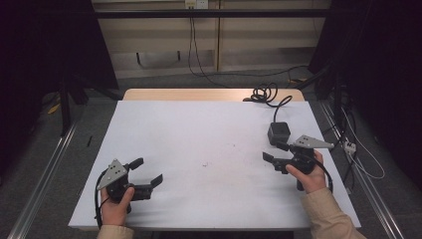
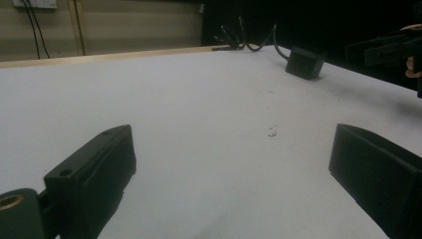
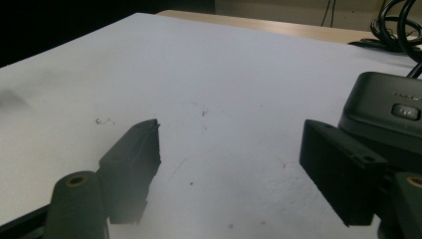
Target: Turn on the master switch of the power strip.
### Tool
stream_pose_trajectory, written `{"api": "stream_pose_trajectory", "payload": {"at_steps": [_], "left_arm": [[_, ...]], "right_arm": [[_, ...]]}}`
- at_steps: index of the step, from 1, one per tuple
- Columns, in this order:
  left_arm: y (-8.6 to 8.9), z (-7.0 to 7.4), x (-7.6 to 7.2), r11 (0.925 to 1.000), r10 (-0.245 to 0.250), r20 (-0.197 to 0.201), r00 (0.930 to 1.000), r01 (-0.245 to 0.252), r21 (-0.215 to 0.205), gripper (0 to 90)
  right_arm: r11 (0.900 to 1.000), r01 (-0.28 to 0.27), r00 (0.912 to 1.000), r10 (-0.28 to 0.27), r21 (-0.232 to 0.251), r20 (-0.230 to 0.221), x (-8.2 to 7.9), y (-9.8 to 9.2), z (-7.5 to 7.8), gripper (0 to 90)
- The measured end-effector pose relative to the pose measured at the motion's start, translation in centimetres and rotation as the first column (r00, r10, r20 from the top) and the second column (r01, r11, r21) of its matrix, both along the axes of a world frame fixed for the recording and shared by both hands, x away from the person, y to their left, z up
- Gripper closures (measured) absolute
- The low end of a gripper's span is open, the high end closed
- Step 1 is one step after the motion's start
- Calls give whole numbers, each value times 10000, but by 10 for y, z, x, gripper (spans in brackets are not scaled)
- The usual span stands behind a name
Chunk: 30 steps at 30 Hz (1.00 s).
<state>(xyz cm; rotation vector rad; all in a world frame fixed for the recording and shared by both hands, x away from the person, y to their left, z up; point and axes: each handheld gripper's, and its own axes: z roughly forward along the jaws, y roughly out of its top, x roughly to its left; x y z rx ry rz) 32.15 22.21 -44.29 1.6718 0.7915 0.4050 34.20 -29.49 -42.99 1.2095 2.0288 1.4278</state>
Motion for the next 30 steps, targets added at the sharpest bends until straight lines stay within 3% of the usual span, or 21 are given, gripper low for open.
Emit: {"api": "stream_pose_trajectory", "payload": {"at_steps": [12,15,30], "left_arm": [[0,1,0,10000,19,49,10000,-19,15,40],[1,1,0,10000,20,66,10000,-20,-7,40],[0,1,-1,10000,39,63,10000,-39,11,40]], "right_arm": [[9993,-382,9992,382,-40,105,-26,3,-3,191],[9987,-451,9989,454,-238,125,-32,3,-3,175],[9983,-473,9987,480,-353,193,-52,0,-10,149]]}}
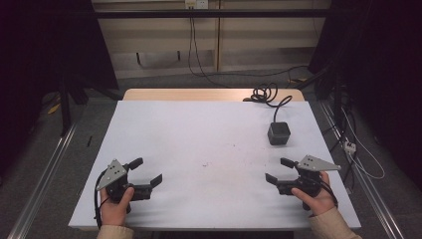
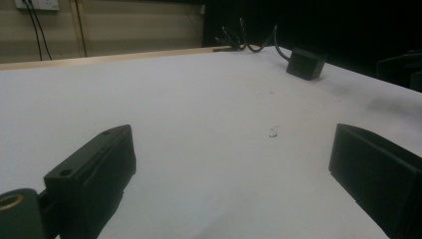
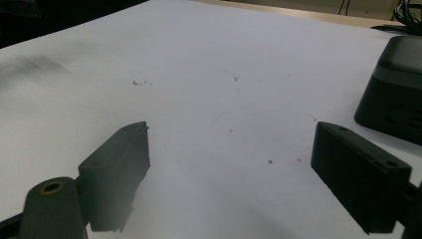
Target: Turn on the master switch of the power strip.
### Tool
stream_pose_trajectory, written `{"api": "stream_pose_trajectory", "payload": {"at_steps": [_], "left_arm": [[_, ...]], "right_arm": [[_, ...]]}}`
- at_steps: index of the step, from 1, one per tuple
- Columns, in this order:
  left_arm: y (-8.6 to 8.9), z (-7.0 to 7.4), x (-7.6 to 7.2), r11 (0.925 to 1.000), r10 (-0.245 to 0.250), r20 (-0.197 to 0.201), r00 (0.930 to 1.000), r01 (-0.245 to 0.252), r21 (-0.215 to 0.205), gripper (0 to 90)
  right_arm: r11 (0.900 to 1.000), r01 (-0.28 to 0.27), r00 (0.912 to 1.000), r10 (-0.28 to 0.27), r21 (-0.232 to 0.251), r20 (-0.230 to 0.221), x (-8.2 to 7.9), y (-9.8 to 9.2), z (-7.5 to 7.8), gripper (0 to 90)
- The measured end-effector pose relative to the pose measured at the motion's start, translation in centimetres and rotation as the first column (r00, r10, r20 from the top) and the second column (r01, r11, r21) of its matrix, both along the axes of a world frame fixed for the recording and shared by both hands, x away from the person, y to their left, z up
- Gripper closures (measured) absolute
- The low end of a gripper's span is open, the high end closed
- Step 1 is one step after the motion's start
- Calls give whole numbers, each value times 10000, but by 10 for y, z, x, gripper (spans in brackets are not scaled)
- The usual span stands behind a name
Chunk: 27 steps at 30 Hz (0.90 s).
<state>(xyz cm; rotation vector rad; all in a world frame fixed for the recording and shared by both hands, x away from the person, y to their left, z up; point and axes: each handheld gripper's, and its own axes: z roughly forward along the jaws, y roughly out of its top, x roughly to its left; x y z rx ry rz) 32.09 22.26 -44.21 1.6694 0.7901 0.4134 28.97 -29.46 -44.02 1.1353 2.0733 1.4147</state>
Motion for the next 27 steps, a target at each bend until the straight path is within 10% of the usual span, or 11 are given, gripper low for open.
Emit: {"api": "stream_pose_trajectory", "payload": {"at_steps": [27], "left_arm": [[0,0,1,9999,-69,-80,9999,70,112,40]], "right_arm": [[9993,292,9996,-292,-246,16,-13,-8,-10,149]]}}
